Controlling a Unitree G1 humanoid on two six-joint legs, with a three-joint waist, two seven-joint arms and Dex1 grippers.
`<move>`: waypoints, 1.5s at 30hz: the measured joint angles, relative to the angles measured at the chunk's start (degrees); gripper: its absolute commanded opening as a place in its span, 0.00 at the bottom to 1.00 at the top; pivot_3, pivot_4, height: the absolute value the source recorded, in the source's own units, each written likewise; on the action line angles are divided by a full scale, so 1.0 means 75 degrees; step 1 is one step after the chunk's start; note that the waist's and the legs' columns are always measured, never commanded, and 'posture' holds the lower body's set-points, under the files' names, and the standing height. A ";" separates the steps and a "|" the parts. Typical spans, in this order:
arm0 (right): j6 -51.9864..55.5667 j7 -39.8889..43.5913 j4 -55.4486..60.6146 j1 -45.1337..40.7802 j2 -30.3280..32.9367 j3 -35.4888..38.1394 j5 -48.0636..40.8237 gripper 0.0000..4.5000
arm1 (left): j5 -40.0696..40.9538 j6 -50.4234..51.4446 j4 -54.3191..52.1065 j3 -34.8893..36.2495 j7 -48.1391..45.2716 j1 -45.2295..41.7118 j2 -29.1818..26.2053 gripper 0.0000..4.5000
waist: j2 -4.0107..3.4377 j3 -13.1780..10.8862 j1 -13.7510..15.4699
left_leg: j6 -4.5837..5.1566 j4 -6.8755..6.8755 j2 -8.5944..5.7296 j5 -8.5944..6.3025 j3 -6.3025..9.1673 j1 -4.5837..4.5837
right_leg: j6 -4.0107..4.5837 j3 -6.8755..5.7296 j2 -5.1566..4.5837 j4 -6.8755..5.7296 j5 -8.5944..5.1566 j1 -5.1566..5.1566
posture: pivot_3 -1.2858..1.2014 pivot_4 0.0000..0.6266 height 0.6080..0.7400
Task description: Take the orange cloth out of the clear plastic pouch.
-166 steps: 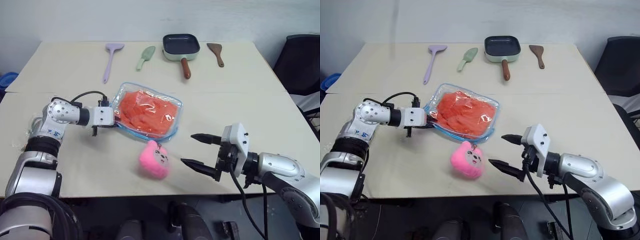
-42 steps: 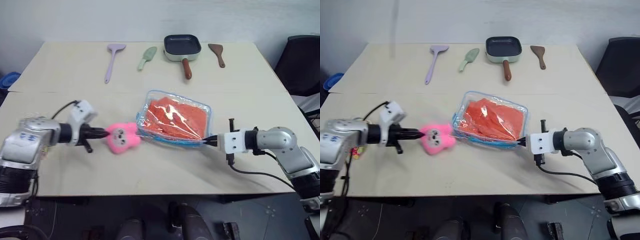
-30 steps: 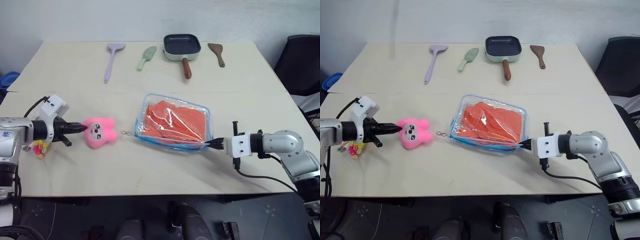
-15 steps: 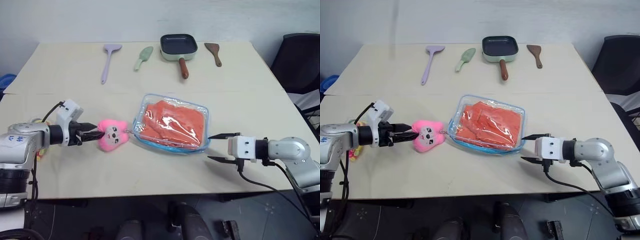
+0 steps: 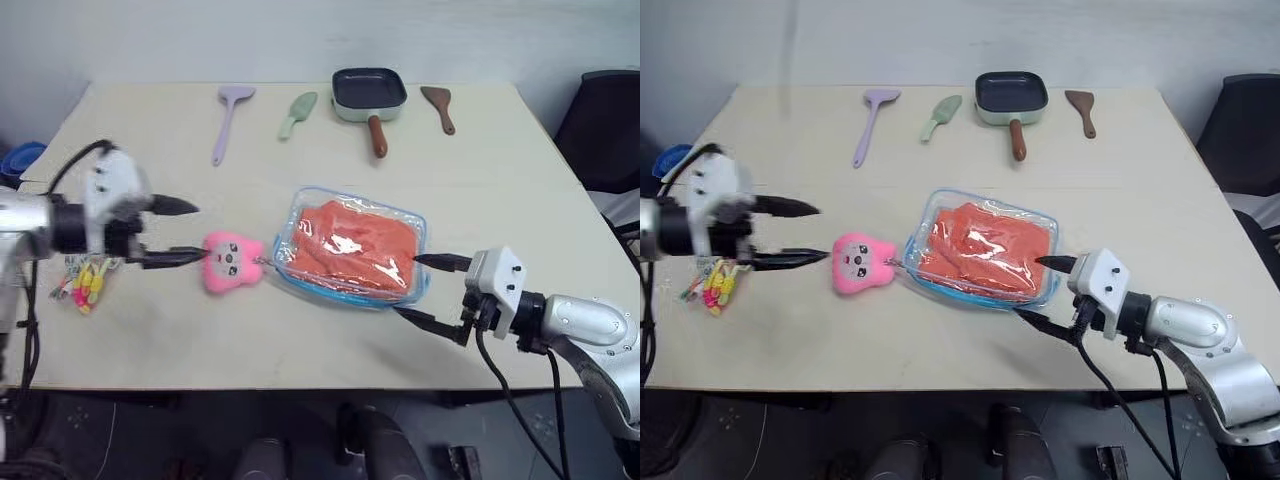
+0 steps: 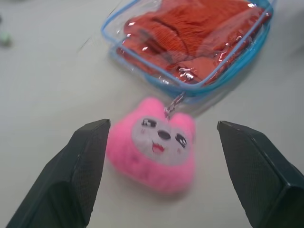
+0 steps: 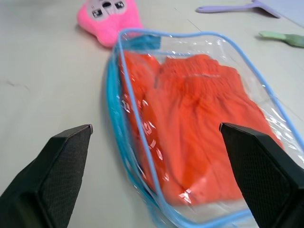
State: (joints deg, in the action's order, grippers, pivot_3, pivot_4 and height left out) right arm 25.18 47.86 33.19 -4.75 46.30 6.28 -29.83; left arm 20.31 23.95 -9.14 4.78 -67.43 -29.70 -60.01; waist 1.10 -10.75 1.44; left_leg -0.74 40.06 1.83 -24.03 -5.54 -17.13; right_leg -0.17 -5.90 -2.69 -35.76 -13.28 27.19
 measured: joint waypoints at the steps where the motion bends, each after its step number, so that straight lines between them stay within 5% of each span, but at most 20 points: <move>1: 0.0156 -0.0070 0.0183 0.0027 -0.0031 0.0001 -0.0131 0.99 | -0.0440 -0.0616 -0.0145 -0.0532 -0.0036 0.0019 0.0191 0.85 | 0.0000 0.0000 0.0000 | 0.0000 -0.0002 -0.0004 0.0000 -0.0006 -0.0004 | 0.0000 0.0003 0.0004 0.0002 0.0000 -0.0003 | 0.52 0.24 1.00; 5: 0.0510 -0.0368 0.0464 0.0045 -0.0222 -0.0060 -0.0289 0.99 | -0.2021 -0.2598 0.0142 -0.2261 0.0118 0.0173 0.1105 0.85 | 0.0003 -0.0001 -0.0025 | 0.0000 -0.0005 -0.0009 0.0000 -0.0025 -0.0009 | 0.0002 0.0014 0.0025 0.0004 0.0001 -0.0007 | 0.52 0.24 1.00; 8: 0.0692 -0.0604 0.0589 0.0117 -0.0295 -0.0106 -0.0305 0.99 | -0.2951 -0.3734 0.1052 -0.2726 0.0661 -0.0279 0.1703 0.85 | 0.0006 -0.0002 -0.0011 | 0.0000 -0.0003 -0.0010 0.0000 -0.0021 -0.0008 | 0.0007 0.0013 0.0031 0.0003 0.0003 -0.0003 | 0.52 0.24 1.00; 17: 0.0824 -0.0982 0.0933 0.0526 -0.0414 -0.0124 -0.0348 0.99 | -0.3483 -0.5202 0.2410 -0.2736 0.1359 -0.0906 0.2499 0.85 | 0.0007 -0.0001 -0.0016 | 0.0016 -0.0001 -0.0003 -0.0001 -0.0017 -0.0003 | -0.0008 0.0002 0.0017 -0.0012 0.0012 0.0007 | 0.52 0.24 1.00; 29: 0.0783 -0.0996 0.0963 0.0747 -0.0410 -0.0117 -0.0211 0.99 | -0.2139 -0.4470 0.1685 -0.2156 0.0416 -0.0511 0.2318 0.85 | 0.0007 -0.0001 -0.0010 | 0.0017 0.0000 -0.0001 -0.0001 -0.0011 -0.0004 | -0.0008 0.0003 0.0017 0.0016 0.0012 -0.0013 | 0.52 0.24 1.00; 45: 0.0634 -0.0945 0.0941 0.0725 -0.0406 -0.0126 -0.0057 0.99 | -0.4098 -0.7419 0.5513 -0.2572 0.2193 -0.2514 0.3372 0.85 | 0.0008 -0.0001 -0.0014 | 0.0031 -0.0002 -0.0003 -0.0006 0.0014 0.0006 | -0.0019 -0.0027 0.0017 0.0023 0.0019 -0.0072 | 0.52 0.24 1.00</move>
State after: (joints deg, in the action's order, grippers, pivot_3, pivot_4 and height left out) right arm 29.94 40.77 40.25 0.69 43.26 5.34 -30.26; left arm -10.43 -31.69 32.21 -14.51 -50.98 -48.55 -34.73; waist 1.16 -10.76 1.34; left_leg -0.50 40.05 1.81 -24.08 -5.43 -17.08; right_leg -0.32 -6.10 -2.57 -35.59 -13.14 26.66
